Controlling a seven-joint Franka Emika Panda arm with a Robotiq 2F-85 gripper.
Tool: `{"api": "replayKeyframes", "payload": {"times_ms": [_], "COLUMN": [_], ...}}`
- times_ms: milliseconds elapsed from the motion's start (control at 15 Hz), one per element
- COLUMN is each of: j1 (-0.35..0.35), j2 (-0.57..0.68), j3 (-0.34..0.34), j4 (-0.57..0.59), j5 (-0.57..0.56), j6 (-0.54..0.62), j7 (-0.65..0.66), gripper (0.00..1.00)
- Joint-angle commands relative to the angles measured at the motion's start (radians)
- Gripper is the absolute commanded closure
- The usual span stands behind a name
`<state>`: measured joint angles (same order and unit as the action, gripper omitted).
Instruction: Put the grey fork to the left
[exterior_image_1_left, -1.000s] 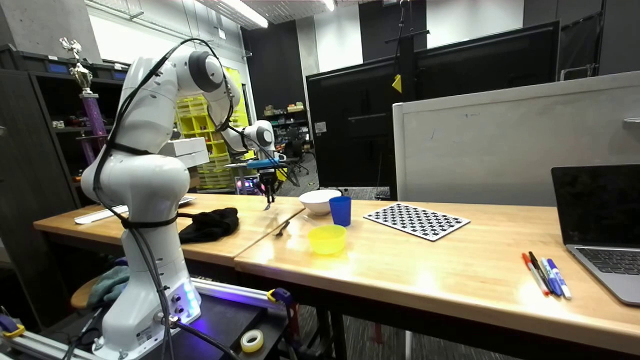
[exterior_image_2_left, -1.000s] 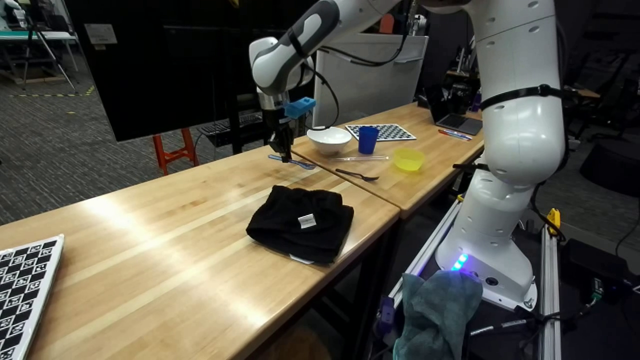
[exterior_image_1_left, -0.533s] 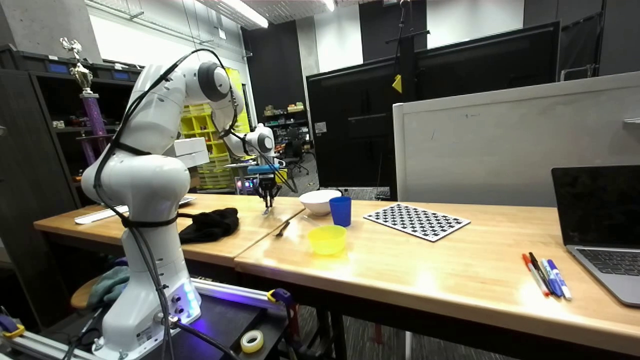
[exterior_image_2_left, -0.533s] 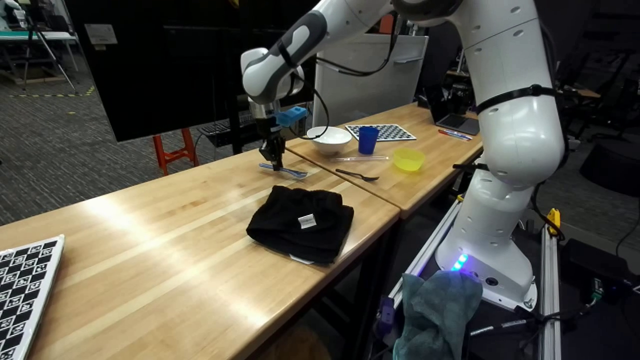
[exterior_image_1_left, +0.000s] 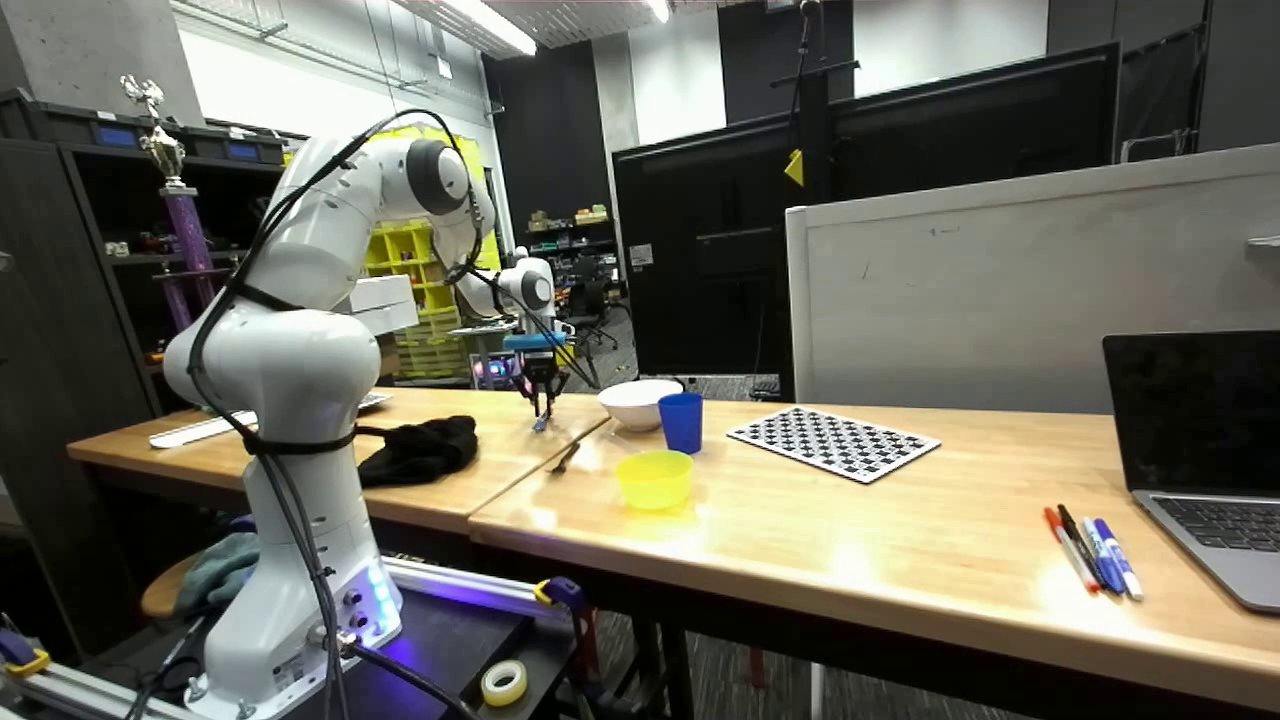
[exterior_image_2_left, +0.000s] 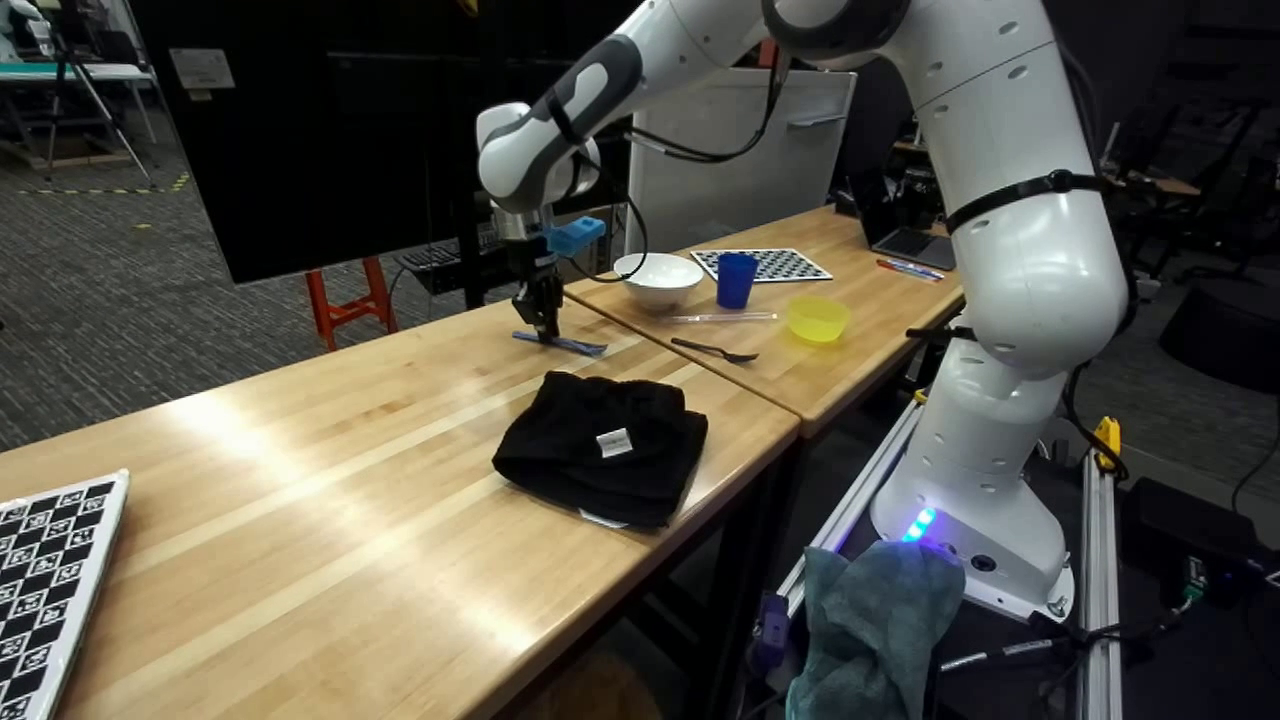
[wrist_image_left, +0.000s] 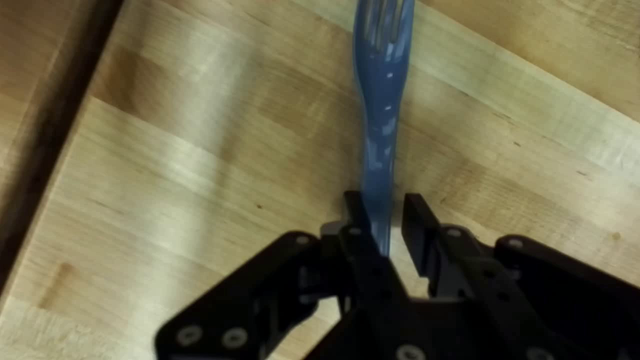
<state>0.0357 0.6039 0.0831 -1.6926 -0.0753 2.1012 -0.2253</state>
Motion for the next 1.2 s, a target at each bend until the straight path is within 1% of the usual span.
{"api": "replayKeyframes", "payload": {"times_ms": [0, 400, 467, 1133], "j1": [-0.009, -0.017, -0.018, -0.035], "j2": [0.008, -0.015, -0.021, -0.116], "j3": [0.001, -0.018, -0.024, -0.079], "j4": [0.028, 0.001, -0.005, -0.075], "j5": [0.007, -0.006, -0.01, -0.064], "j6": [-0.026, -0.016, -0.014, 0.012], "j7": [-0.023, -0.007, -0.004, 0.009], "gripper": [0.42, 0.02, 0.0, 0.0]}}
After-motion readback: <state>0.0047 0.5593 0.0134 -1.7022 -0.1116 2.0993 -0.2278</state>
